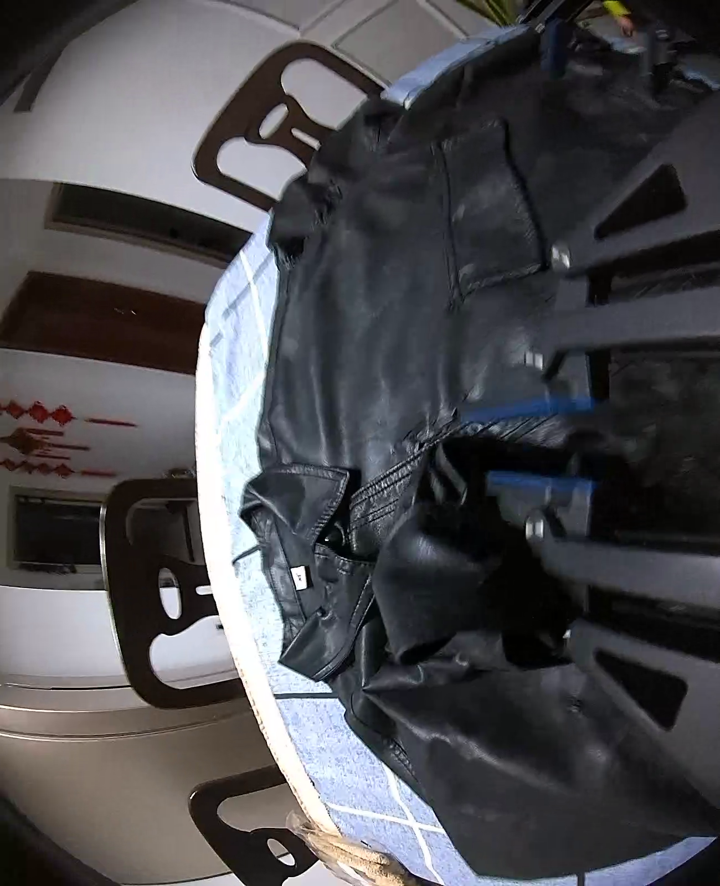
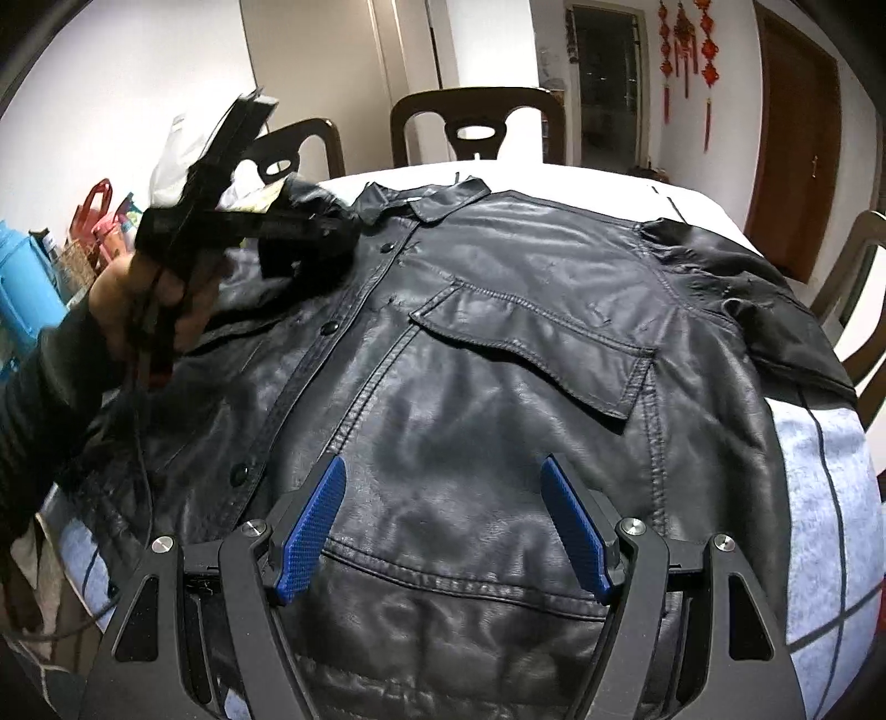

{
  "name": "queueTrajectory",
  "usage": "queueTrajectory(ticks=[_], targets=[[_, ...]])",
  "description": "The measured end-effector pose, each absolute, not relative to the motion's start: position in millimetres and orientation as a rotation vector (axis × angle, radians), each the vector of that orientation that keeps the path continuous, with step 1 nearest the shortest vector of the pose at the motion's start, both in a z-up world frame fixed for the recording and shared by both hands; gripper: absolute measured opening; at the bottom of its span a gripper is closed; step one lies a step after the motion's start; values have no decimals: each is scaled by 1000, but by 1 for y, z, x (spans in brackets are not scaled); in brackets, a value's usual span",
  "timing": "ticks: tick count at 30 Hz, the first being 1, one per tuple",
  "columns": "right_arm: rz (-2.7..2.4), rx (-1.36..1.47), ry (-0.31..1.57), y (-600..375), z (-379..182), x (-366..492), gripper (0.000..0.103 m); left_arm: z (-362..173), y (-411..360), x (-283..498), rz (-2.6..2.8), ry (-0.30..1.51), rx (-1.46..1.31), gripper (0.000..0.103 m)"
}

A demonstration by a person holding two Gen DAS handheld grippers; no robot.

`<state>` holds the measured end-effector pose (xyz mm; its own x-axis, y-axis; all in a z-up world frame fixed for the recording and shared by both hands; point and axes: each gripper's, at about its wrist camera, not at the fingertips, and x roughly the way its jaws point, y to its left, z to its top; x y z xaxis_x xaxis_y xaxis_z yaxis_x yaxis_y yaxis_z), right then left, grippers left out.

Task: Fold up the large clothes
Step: 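Carry the sleeve across the jacket front with the left gripper and release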

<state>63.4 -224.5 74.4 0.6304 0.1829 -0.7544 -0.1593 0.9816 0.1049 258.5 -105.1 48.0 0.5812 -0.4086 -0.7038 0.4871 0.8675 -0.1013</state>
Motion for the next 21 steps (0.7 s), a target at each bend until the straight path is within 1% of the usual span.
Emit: queueTrajectory(ticks=[1,3,4,5,9,13,17,21], targets=[[199,38,867,-226,75,64,73,57,-98,249,-530,769,87,35],[213,62,861,-226,79,67,73,80,-69,231,-512,708,44,51],[225,72,854,-226,81,69,73,89,-53,220,-484,671,24,54],[243,85,845,-223,85,73,73,97,-38,216,-446,648,8,60],[316,116,820,-207,100,90,73,110,26,214,-272,630,-68,61],[366,100,786,-185,114,113,73,105,74,220,-135,660,-140,61],[440,64,800,-151,110,150,73,87,80,222,-139,718,-155,61],[678,109,927,-101,85,196,73,68,79,233,-146,758,-162,61]])
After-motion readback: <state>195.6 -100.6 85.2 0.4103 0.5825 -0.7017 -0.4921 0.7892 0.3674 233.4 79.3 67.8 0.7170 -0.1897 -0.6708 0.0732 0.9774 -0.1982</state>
